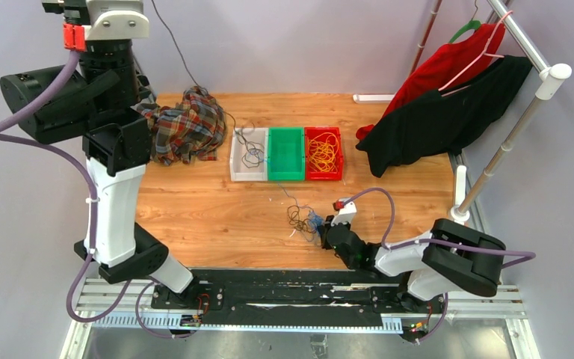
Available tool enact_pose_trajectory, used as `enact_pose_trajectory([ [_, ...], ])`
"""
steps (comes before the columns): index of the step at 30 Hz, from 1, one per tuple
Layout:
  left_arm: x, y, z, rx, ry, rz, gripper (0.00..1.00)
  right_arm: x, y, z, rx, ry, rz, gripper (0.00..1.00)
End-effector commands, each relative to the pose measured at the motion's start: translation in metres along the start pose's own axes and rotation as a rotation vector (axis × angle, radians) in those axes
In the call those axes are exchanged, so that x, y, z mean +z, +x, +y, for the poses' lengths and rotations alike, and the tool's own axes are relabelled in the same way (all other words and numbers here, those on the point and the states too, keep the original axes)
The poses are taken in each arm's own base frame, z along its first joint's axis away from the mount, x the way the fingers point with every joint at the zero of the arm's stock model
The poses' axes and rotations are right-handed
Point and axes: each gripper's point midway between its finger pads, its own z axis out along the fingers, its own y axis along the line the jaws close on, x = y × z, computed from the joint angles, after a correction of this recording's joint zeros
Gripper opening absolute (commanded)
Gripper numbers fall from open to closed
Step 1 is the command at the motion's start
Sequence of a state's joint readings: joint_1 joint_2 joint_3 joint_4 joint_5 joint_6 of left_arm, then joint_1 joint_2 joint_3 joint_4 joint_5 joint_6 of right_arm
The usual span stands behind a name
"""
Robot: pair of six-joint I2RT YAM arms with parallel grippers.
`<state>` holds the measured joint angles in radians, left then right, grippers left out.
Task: Untangle the cables
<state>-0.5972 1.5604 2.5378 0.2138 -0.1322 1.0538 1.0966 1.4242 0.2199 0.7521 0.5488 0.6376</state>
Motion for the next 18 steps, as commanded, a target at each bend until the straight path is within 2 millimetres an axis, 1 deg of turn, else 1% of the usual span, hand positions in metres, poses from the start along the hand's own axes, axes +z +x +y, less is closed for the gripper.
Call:
enact_pose_trajectory([
  [1, 0.000, -0.003, 0.007, 0.100, -0.040, -0.028, 0.01, -0.010, 0.026, -0.060, 0.008, 0.218, 0.068, 0.01],
  [2, 0.000, -0.002, 0.008, 0.111, -0.044, -0.030, 0.01, -0.012, 0.028, -0.069, 0.037, 0.254, 0.068, 0.01],
  [3, 0.002, -0.004, 0.015, 0.122, -0.062, -0.038, 0.01, -0.016, 0.035, -0.084, 0.063, 0.314, 0.091, 0.01],
  [4, 0.003, -0.004, 0.021, 0.141, -0.085, -0.042, 0.01, -0.017, 0.038, -0.091, 0.089, 0.344, 0.097, 0.01],
  [6, 0.007, 0.001, 0.025, 0.185, -0.114, -0.046, 0.01, -0.022, 0.043, -0.101, 0.113, 0.387, 0.099, 0.01],
  [8, 0.009, 0.010, 0.025, 0.252, -0.106, -0.026, 0.01, -0.028, 0.047, -0.111, 0.121, 0.440, 0.107, 0.01],
  [10, 0.008, 0.022, 0.027, 0.294, -0.104, 0.009, 0.01, -0.035, 0.046, -0.124, 0.138, 0.528, 0.101, 0.01],
  [13, 0.006, 0.038, 0.038, 0.308, -0.129, 0.046, 0.01, -0.057, 0.053, -0.155, 0.150, 0.722, 0.156, 0.01],
  [18, 0.005, 0.045, 0.073, 0.362, -0.207, 0.023, 0.01, -0.067, 0.068, -0.168, 0.204, 0.769, 0.167, 0.01],
])
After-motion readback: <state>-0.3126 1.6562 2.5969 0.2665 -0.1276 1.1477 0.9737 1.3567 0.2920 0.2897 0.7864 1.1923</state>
